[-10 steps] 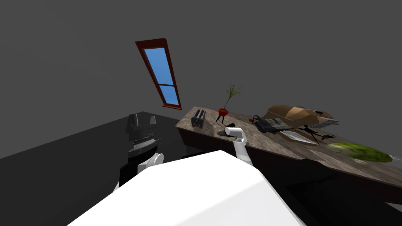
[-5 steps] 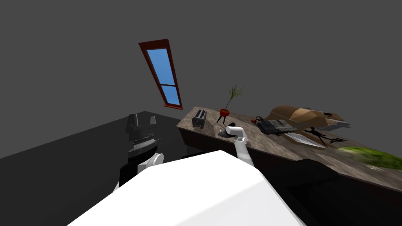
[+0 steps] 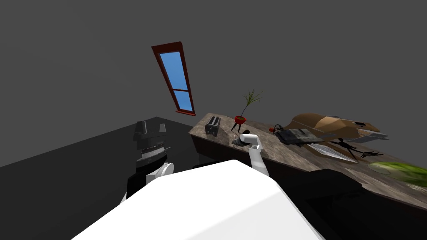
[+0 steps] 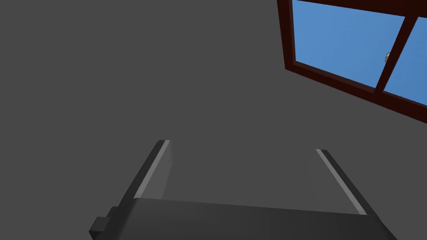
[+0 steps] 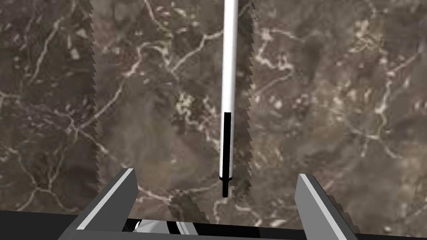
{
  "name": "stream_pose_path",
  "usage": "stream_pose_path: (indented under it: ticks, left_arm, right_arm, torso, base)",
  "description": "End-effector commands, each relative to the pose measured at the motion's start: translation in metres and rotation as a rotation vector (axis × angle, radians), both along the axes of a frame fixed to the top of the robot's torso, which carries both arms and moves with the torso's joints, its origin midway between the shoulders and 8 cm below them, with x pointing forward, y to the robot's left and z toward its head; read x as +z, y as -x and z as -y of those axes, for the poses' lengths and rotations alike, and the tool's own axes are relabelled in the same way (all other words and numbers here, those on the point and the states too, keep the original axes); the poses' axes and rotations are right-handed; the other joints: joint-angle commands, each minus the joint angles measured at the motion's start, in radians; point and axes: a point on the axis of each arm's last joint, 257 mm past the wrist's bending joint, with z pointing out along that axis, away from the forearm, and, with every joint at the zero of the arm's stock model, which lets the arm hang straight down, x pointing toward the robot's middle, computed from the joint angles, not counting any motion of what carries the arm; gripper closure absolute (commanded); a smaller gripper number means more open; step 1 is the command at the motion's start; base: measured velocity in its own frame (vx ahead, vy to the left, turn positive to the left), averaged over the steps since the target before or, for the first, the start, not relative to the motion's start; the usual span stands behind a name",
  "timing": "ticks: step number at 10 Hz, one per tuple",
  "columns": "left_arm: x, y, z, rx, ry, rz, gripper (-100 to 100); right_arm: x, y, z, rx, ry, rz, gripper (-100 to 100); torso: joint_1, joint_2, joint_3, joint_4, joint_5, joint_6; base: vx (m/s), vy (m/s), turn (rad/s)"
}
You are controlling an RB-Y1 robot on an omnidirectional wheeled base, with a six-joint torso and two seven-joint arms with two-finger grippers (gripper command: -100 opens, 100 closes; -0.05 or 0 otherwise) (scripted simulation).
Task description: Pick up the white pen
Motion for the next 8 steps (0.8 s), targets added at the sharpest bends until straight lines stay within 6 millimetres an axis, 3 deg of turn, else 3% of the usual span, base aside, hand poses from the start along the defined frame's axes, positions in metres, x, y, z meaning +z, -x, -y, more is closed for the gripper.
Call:
stream_pose_path:
  ticks: [1, 7, 8]
  left_arm:
    - [0.000, 0.000, 0.000, 0.000, 0.000, 0.000, 0]
    - [0.000, 0.000, 0.000, 0.000, 0.000, 0.000, 0]
    - [0.000, 0.000, 0.000, 0.000, 0.000, 0.000, 0]
  right_arm:
    - [-0.005, -0.003, 0.005, -0.016, 0.000, 0.002, -100]
    - [-0.018, -0.011, 0.018, -0.062, 0.001, 0.001, -100]
    - [-0.018, -0.011, 0.018, -0.063, 0.001, 0.003, 100]
  torso:
    - [0.000, 0.000, 0.000, 0.000, 0.000, 0.000]
    - [-0.001, 0.000, 0.000, -0.001, -0.001, 0.001]
    - [-0.002, -0.002, -0.001, -0.001, -0.001, 0.001]
  base:
    - [-0.054, -0.015, 0.109]
    - [-0.052, -0.008, 0.089]
    - [0.000, 0.000, 0.000]
